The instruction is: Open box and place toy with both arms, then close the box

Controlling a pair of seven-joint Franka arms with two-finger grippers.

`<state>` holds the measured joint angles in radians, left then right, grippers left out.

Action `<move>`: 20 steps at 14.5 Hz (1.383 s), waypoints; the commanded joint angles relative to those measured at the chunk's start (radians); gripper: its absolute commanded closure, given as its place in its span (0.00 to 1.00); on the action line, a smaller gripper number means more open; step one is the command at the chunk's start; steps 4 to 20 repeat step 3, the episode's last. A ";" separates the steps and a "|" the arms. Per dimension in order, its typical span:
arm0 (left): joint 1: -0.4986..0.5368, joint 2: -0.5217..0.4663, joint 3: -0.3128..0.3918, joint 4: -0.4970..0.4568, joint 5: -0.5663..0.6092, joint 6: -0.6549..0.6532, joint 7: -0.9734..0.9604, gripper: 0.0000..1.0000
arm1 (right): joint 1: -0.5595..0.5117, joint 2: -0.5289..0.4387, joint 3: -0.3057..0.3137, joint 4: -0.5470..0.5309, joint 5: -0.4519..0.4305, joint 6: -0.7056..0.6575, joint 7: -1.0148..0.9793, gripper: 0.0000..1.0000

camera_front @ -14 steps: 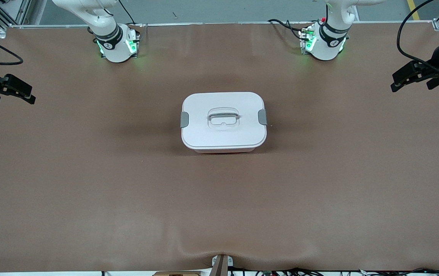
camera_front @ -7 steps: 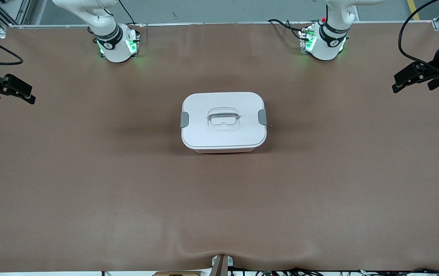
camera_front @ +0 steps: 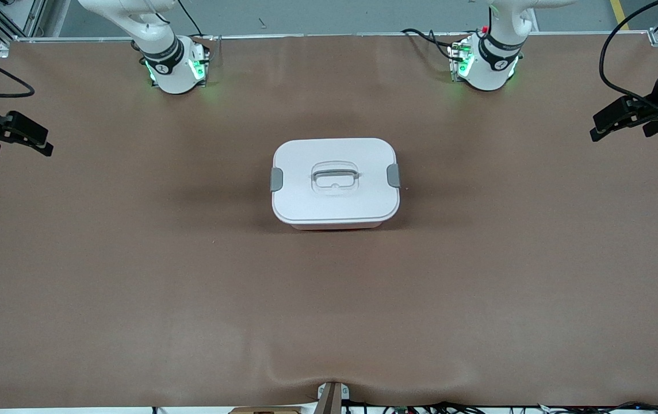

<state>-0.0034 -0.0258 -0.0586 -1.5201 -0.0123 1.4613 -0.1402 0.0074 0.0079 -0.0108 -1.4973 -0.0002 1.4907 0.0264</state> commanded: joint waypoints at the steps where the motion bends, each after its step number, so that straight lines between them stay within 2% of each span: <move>1: 0.008 0.003 -0.010 0.015 -0.015 0.004 -0.005 0.00 | -0.015 -0.002 0.009 0.005 -0.011 -0.009 0.007 0.00; 20: 0.010 0.001 -0.010 0.014 -0.017 0.004 -0.005 0.00 | -0.014 -0.002 0.009 0.005 -0.011 -0.007 0.007 0.00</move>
